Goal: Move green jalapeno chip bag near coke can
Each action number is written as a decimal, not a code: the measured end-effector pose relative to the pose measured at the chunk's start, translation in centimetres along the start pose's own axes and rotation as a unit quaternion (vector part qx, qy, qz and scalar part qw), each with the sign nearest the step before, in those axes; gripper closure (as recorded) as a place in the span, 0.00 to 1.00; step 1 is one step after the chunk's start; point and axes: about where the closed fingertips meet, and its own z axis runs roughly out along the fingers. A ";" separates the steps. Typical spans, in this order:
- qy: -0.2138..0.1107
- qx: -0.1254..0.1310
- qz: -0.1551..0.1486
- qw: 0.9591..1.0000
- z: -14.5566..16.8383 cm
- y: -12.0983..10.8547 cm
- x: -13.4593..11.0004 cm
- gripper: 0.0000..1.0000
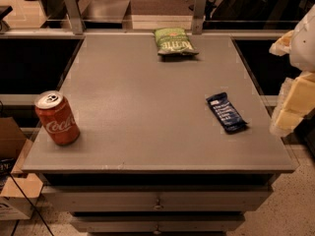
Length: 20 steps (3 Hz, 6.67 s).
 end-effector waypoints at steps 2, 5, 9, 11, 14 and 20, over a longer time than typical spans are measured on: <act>-0.009 0.003 0.006 1.000 0.0 -0.2 -0.1 0.00; -0.209 0.041 0.045 0.976 2.5 -7.4 -4.0 0.00; -0.303 0.048 0.081 0.948 8.1 -14.2 -9.8 0.00; -0.338 0.065 0.123 0.931 13.3 -21.6 -14.1 0.00; -0.369 0.043 0.192 0.908 20.4 -28.8 -17.8 0.00; -0.390 0.007 0.159 0.907 20.5 -29.5 -20.7 0.87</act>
Offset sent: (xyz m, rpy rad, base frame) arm 0.0053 -0.0014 -0.0037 0.0455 0.0026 -0.0188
